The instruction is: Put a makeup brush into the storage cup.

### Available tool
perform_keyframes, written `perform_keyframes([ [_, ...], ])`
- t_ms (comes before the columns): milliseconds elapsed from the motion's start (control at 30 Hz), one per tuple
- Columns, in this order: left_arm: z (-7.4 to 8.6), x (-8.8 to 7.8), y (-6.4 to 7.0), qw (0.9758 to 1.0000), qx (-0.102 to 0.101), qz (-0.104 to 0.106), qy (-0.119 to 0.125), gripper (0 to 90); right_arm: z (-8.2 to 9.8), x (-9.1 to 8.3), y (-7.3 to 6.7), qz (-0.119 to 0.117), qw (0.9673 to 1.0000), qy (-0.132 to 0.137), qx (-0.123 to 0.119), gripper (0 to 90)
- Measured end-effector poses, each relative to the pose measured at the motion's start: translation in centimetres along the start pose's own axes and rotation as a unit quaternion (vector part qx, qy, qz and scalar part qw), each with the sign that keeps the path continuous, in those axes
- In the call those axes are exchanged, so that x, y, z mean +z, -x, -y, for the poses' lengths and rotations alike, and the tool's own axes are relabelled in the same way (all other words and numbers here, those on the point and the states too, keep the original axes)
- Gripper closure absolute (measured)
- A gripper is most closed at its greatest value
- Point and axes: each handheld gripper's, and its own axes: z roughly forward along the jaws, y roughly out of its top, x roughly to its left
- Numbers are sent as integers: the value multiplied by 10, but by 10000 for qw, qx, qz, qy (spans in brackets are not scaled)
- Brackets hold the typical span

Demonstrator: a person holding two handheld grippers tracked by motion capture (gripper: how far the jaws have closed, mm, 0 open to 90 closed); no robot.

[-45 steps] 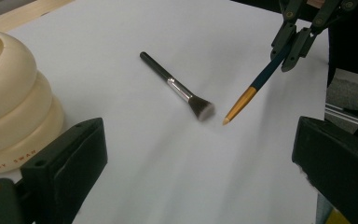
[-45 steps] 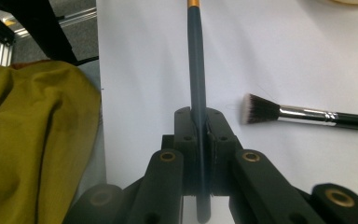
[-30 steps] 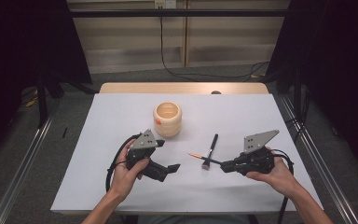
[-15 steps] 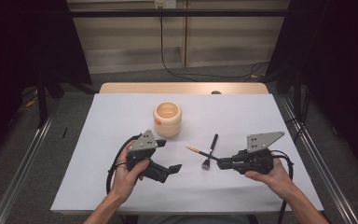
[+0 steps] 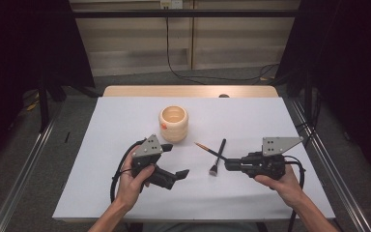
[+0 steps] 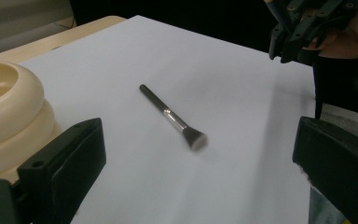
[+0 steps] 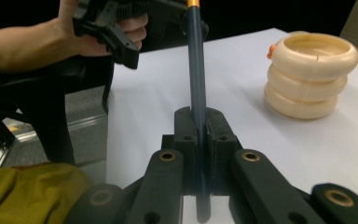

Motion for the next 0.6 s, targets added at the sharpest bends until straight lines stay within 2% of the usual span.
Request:
perform_keyframes([
  [167,0,-1,2,10000,30,-33,79,25,-1,0,-1,-23,9999,163,21,849],
  [500,-3,1,6,9998,-18,39,190,21,0,5,-3,-95,9999,121,9,849],
  [600,-4,4,7,9998,-26,-32,213,21,0,6,-3,-121,9999,105,4,849],
])
